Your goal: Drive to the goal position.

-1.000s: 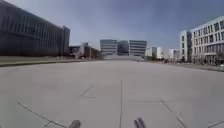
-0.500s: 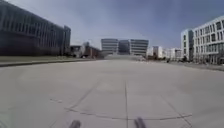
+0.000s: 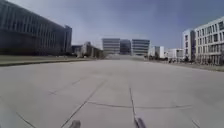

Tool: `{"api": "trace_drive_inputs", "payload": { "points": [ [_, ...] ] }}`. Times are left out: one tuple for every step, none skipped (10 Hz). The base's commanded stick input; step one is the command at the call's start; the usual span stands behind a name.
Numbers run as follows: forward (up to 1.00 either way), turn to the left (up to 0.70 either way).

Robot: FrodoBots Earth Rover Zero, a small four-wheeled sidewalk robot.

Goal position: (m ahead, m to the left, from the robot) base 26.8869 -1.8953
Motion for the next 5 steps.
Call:
{"api": "trace_drive_inputs", "payload": {
  "points": [
    [1.00, 0.00],
    [1.00, 0.00],
    [1.00, 0.00],
    [1.00, 0.00],
    [1.00, 0.00]
  ]
}}
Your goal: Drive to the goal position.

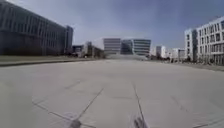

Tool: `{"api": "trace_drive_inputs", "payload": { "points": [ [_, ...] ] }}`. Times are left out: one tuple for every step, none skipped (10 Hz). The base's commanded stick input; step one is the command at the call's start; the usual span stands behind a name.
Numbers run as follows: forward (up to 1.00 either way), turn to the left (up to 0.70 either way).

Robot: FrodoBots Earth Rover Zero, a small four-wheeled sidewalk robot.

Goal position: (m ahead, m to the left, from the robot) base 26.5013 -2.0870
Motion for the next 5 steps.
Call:
{"api": "trace_drive_inputs", "payload": {
  "points": [
    [1.00, 0.00],
    [1.00, 0.00],
    [1.00, 0.00],
    [1.00, 0.00],
    [1.00, 0.00]
  ]
}}
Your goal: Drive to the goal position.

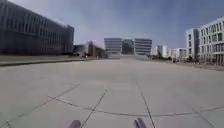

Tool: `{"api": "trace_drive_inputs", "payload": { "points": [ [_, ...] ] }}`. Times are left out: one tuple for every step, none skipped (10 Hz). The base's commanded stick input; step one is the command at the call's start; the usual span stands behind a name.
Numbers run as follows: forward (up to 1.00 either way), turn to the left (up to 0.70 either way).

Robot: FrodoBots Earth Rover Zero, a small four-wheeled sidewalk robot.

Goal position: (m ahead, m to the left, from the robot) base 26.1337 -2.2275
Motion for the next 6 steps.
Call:
{"api": "trace_drive_inputs", "payload": {
  "points": [
    [1.00, 0.00],
    [1.00, 0.00],
    [1.00, 0.00],
    [1.00, 0.00],
    [1.00, -0.29],
    [1.00, -0.36]
  ]
}}
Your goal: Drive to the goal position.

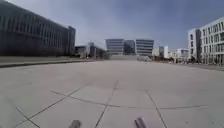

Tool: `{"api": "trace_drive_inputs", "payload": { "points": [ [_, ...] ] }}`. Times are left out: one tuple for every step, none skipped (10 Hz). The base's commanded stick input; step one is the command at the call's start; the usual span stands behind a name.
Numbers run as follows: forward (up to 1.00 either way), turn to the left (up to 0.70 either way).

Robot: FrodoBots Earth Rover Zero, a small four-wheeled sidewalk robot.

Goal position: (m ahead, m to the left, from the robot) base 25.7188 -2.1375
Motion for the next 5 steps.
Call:
{"api": "trace_drive_inputs", "payload": {
  "points": [
    [1.00, -0.40],
    [1.00, -0.40],
    [1.00, -0.39],
    [1.00, -0.37],
    [1.00, -0.04]
  ]
}}
